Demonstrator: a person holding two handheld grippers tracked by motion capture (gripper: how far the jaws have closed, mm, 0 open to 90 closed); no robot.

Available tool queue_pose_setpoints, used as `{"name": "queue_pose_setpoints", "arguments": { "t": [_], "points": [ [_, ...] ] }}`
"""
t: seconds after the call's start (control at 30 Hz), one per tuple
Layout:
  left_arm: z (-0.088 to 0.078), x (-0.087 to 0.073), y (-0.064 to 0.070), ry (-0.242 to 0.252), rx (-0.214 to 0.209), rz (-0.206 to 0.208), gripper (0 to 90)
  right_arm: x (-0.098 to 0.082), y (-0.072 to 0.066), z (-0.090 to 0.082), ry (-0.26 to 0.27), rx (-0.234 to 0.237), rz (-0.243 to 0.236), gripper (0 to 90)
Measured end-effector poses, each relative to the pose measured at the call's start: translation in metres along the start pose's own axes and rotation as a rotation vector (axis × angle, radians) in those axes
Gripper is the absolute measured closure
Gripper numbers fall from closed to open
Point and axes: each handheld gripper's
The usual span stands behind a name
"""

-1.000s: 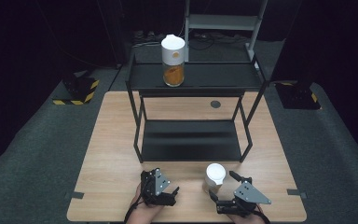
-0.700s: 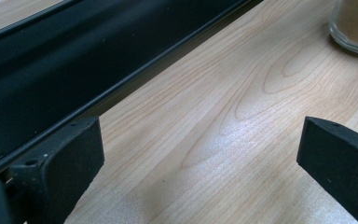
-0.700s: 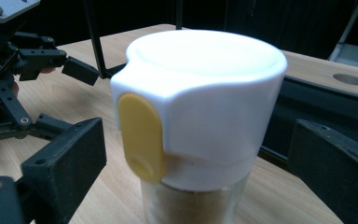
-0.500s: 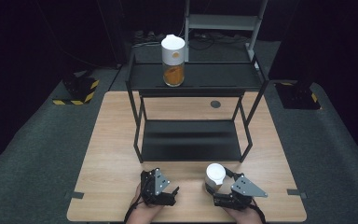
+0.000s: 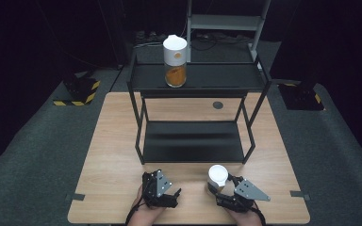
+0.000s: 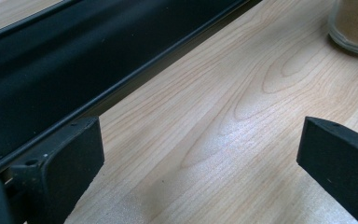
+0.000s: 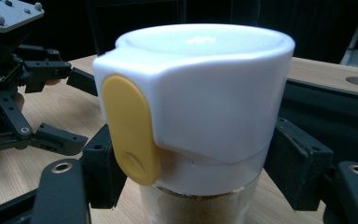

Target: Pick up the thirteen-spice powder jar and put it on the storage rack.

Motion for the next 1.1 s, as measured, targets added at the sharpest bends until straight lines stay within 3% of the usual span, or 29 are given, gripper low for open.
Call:
{"name": "queue_pose_setpoints", "arguments": {
  "t": [0.73,1.1],
  "points": [
    [0.0,0.0,0.0,-0.001,-0.009,0.01,0.9,0.004,-0.005,0.0,0.009,0.026,-0.064,29.7],
    [0.0,0.0,-0.001,0.003,-0.012,0.007,0.8,0.011,0.003,-0.013,0.042,-0.004,-0.054,29.7]
  ]
}}
Point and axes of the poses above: each handheld gripper's, and its own axes: z roughly forward along the jaws, x roughly out of its top, y roughly to its right, and after that the axes turned 14 degrees about y, right-handed
